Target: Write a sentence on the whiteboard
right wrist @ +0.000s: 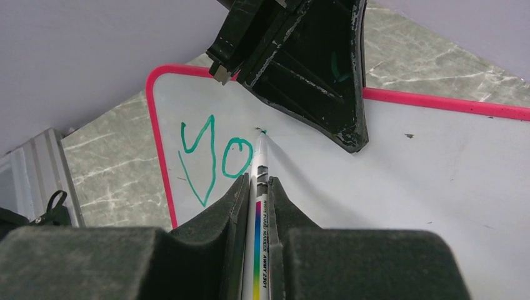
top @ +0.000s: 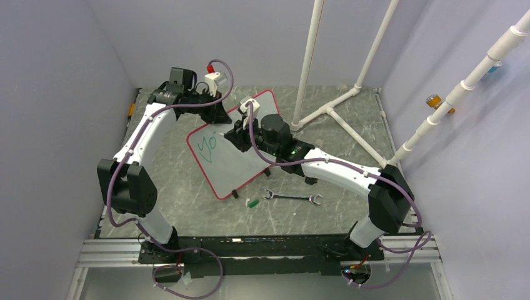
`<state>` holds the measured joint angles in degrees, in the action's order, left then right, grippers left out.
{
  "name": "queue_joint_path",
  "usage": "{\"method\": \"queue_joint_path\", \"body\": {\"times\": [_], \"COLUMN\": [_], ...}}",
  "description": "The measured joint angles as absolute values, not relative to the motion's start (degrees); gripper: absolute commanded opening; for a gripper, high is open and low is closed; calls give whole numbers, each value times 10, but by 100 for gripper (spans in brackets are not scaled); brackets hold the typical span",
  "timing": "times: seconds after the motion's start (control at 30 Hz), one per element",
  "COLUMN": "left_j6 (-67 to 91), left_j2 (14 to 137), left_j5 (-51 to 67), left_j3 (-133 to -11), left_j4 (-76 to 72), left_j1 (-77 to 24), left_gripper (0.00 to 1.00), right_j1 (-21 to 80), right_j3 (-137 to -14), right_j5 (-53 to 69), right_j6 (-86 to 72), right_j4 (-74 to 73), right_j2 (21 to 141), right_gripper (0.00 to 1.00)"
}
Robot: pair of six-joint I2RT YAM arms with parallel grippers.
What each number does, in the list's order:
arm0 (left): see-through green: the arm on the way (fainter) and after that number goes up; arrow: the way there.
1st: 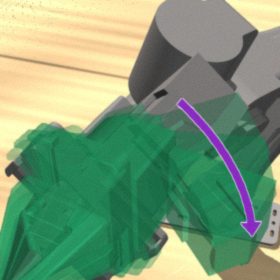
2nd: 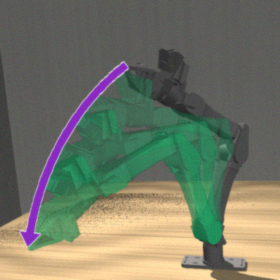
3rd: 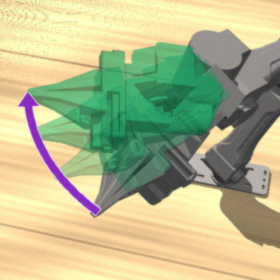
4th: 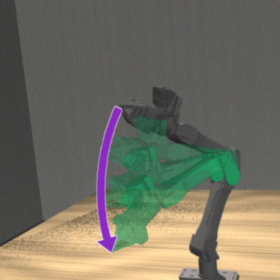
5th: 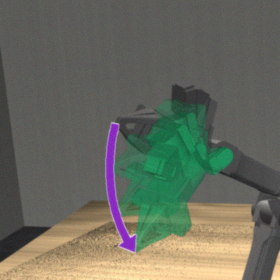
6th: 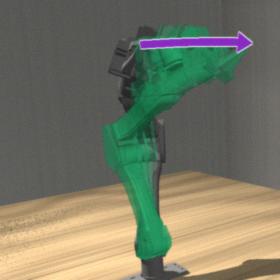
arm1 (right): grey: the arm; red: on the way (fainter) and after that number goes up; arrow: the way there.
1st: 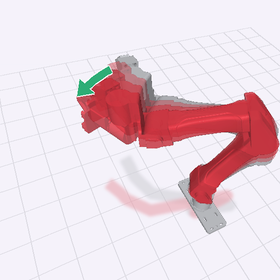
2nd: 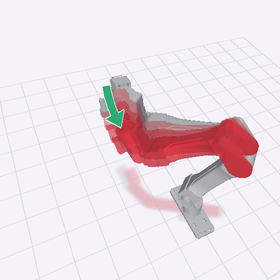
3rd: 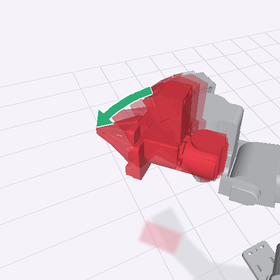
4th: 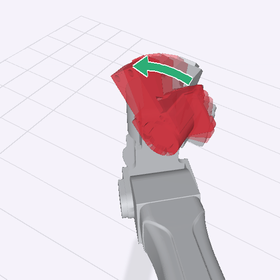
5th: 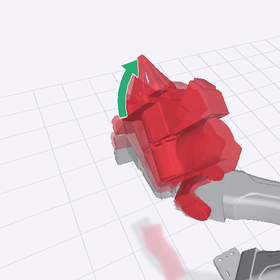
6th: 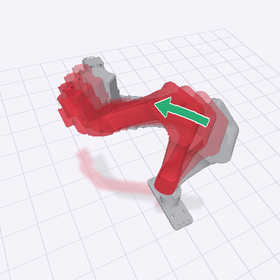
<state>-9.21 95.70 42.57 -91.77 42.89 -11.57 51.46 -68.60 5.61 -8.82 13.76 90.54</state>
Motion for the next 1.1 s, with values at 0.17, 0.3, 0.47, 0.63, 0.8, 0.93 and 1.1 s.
{"method": "queue_joint_path", "body": {"times": [0.17,0.3,0.47,0.63,0.8,0.93,1.1], "left_j6": [-92,-92,-92,-92,-92,-92,-92], "left_j2": [957,957,957,957,957,957,957], "left_j5": [425,424,423,423,423,423,423], "left_j3": [-918,-918,-918,-918,-918,-918,-918], "left_j4": [429,429,429,429,429,429,429], "left_j1": [-116,-116,-116,-116,-116,-116,-116], "left_gripper": [0,0,0,0,0,0,0], "right_j1": [515,516,517,517,517,518,519], "right_j3": [-676,-659,-639,-627,-626,-628,-650], "right_j5": [56,58,60,60,45,36,17], "right_j6": [-95,-97,-101,-101,-100,-93,-77], "right_j4": [143,142,141,133,127,120,98], "right_j2": [904,900,892,887,882,882,882], "right_gripper": [0,0,0,0,0,0,0]}}
